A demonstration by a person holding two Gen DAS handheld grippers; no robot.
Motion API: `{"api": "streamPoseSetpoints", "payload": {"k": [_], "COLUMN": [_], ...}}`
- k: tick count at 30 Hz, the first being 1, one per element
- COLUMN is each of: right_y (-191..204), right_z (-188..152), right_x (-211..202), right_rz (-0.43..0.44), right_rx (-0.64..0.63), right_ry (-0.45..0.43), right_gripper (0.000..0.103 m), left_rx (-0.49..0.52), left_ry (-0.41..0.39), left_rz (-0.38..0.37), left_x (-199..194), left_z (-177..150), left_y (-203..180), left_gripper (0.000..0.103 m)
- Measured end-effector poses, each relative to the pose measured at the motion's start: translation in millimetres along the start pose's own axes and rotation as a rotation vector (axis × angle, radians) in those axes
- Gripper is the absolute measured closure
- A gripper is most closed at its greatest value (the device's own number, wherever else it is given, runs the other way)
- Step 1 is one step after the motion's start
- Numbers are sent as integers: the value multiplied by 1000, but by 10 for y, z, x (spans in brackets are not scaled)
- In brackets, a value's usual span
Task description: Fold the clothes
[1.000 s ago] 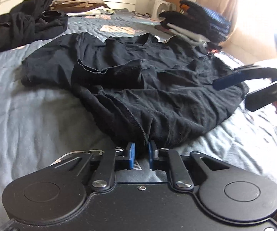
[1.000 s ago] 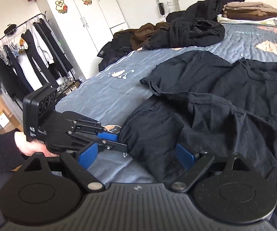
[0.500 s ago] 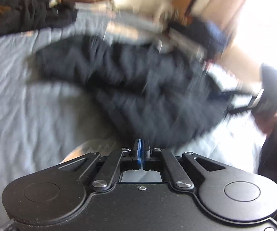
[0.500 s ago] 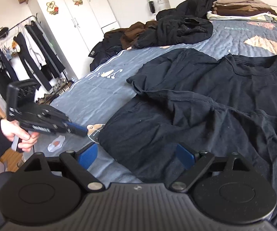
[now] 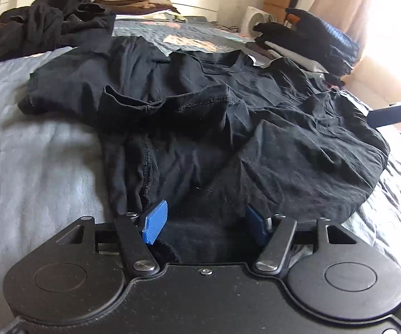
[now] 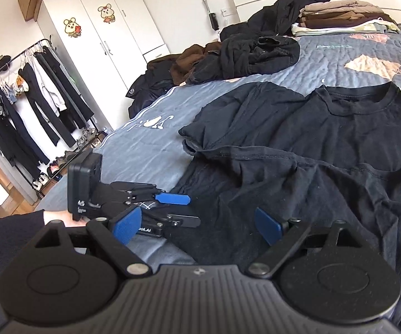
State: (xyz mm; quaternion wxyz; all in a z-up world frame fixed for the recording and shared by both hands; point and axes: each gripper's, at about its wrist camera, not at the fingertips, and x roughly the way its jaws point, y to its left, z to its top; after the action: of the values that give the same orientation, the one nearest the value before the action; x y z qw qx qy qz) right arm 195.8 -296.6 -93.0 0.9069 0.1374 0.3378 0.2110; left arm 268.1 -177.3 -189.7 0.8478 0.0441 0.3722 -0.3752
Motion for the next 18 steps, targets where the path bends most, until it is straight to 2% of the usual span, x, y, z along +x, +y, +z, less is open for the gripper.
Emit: {"api": "streamPoseSetpoints", "payload": {"k": [3, 5, 6, 10, 15, 18], "right_y": [-11, -16, -14, 6, -19, -60], "right_z": [-2, 0, 1, 8, 21, 23], "right_x": [-9, -26, -35, -70, -90, -95], "right_rz": [3, 5, 7, 8, 7, 9], "right_rx": [1, 9, 11, 6, 12, 17], "right_ry": [-2, -8, -11, -21, -27, -28], "right_gripper": [14, 14, 14, 14, 14, 14], "left_rx": [11, 20, 28, 29, -48, -39], "left_ry": [-65, -114, -115, 9, -28, -35], "left_rz": [-15, -30, -26, 35, 103, 177], "left_x": [-137, -235, -224, 125, 399, 540], "left_z": [170, 292, 358, 544, 787, 936], "left_y": [-101, -168, -181, -63, 181, 248], "left_gripper": [41, 38, 37, 36, 36, 36]}}
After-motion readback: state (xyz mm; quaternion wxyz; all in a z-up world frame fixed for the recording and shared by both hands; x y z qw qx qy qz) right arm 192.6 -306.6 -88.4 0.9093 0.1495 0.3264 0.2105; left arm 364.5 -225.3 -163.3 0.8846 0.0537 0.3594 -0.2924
